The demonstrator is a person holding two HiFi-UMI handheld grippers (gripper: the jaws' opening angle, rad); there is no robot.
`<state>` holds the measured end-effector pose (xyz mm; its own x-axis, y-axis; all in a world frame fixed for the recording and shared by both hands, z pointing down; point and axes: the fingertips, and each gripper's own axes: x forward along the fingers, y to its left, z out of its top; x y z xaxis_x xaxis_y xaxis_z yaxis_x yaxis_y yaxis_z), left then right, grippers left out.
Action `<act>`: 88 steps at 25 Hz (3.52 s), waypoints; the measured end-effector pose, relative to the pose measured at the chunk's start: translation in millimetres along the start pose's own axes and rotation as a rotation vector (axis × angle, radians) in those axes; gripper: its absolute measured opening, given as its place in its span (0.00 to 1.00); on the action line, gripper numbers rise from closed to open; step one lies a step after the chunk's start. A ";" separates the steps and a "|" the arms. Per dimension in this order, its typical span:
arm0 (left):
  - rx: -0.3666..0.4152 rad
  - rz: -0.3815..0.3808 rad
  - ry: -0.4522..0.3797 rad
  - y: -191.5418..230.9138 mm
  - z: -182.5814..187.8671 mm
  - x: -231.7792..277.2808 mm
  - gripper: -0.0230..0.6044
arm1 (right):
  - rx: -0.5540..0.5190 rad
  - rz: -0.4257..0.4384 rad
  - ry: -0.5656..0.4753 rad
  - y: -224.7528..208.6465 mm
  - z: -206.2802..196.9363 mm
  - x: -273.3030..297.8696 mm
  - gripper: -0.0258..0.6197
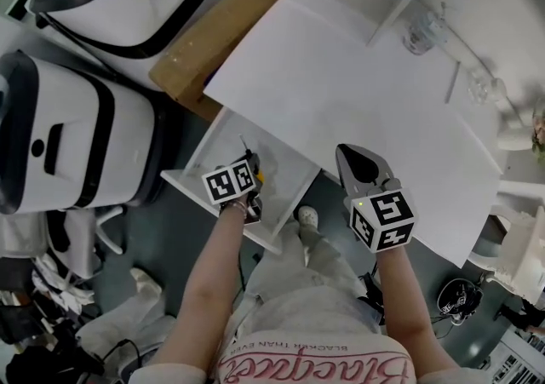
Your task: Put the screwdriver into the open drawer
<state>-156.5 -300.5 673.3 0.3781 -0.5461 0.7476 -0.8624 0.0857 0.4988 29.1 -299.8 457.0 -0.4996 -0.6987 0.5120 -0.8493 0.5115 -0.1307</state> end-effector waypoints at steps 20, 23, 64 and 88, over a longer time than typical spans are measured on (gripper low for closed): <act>-0.057 0.095 0.199 42.5 -49.6 55.1 0.18 | 0.024 -0.001 0.063 -1.1 -22.2 13.9 0.04; -0.039 0.119 0.234 51.9 -56.0 60.8 0.18 | 0.078 -0.008 0.051 -3.4 -22.1 13.6 0.04; -0.039 0.134 0.082 18.1 -11.0 10.2 0.33 | 0.034 0.034 -0.040 15.6 20.1 -10.0 0.04; 0.159 0.107 -0.212 -35.8 39.1 -93.4 0.24 | -0.119 0.092 -0.188 12.2 72.4 -53.2 0.04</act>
<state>-174.1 -285.2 568.5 0.2175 -0.7046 0.6755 -0.9420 0.0297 0.3343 32.9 -292.7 366.7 -0.6067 -0.7214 0.3339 -0.7779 0.6252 -0.0628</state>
